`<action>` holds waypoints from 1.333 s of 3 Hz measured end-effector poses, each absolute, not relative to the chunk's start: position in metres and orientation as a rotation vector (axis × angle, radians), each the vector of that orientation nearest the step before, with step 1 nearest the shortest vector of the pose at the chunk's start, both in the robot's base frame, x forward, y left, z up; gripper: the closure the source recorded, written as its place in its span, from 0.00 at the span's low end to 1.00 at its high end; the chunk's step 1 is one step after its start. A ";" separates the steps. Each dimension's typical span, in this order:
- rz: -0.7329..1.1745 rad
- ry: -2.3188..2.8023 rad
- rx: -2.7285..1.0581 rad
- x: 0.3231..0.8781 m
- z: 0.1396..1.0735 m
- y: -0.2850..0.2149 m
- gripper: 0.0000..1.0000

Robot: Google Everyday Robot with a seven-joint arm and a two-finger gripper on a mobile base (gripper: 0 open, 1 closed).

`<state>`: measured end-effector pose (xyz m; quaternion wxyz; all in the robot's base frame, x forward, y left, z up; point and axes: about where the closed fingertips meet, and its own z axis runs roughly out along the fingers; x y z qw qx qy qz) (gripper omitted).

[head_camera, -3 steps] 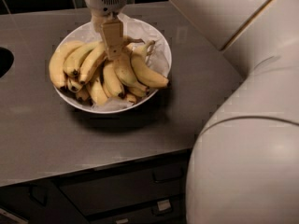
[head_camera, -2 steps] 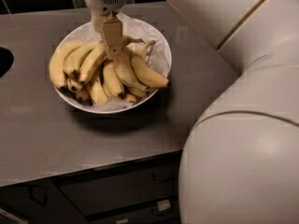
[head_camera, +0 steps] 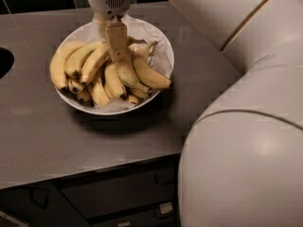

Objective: Pick banana from white bowl

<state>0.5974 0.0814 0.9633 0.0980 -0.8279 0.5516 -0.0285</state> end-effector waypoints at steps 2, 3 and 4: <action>-0.072 1.644 -2.462 0.592 0.959 0.077 0.64; -0.072 1.644 -2.462 0.592 0.959 0.077 0.87; -0.072 1.644 -2.462 0.592 0.959 0.077 1.00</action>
Offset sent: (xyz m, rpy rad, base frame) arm -0.0394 -0.0344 -0.0138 -0.1195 0.1396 0.0025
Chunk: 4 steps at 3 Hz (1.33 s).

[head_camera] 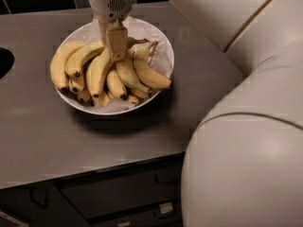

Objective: Pick banana from white bowl

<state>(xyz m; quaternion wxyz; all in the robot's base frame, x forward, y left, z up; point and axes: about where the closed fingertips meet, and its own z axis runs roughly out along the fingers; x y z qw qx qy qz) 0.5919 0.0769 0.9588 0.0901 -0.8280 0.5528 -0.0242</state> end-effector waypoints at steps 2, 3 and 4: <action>-0.072 1.644 -2.462 0.592 0.959 0.077 1.00; -0.072 1.644 -2.462 0.592 0.964 0.077 1.00; -0.072 1.644 -2.462 0.592 0.959 0.077 1.00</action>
Offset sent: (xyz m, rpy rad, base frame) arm -0.0390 -0.0335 0.0516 0.2008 -0.1826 -0.0053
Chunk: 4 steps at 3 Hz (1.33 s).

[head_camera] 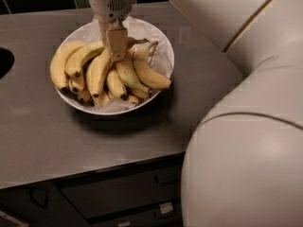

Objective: Pick banana from white bowl

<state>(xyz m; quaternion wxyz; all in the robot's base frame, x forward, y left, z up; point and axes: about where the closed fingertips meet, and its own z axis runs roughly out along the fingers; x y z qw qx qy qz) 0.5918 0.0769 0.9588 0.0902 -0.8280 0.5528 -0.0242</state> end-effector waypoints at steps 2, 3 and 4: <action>-0.072 1.644 -2.462 0.592 0.959 0.077 1.00; -0.072 1.644 -2.462 0.592 0.963 0.077 0.82; -0.072 1.644 -2.462 0.592 0.963 0.077 0.58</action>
Offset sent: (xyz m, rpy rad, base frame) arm -0.1497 -0.0532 0.1669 0.2333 -0.5656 0.0194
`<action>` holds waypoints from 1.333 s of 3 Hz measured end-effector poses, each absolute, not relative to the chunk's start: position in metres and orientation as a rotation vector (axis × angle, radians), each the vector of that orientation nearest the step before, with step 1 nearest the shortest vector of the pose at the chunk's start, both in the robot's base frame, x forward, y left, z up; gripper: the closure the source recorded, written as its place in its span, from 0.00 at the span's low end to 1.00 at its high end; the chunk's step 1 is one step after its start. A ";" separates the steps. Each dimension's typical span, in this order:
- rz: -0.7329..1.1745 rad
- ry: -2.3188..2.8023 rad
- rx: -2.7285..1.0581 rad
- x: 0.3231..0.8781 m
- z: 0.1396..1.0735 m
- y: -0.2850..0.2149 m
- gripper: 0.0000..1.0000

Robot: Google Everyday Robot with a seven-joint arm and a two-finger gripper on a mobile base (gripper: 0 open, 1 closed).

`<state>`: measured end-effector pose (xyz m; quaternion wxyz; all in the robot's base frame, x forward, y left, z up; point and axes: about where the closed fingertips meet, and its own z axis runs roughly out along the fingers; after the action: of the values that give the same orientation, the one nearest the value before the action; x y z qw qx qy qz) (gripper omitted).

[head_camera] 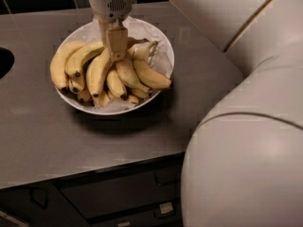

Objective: Pick banana from white bowl

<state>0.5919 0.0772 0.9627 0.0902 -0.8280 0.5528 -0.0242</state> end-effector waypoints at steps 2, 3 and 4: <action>-0.072 1.643 -2.462 0.592 0.959 0.077 0.12; -0.072 1.643 -2.461 0.592 0.959 0.077 0.00; -0.091 1.618 -2.429 0.599 0.964 0.087 0.00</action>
Offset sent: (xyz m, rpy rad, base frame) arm -0.0004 -0.0002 -0.0008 0.0000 0.0000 0.0000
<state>0.5992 0.0867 0.9643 0.1106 -0.8267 0.5508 -0.0310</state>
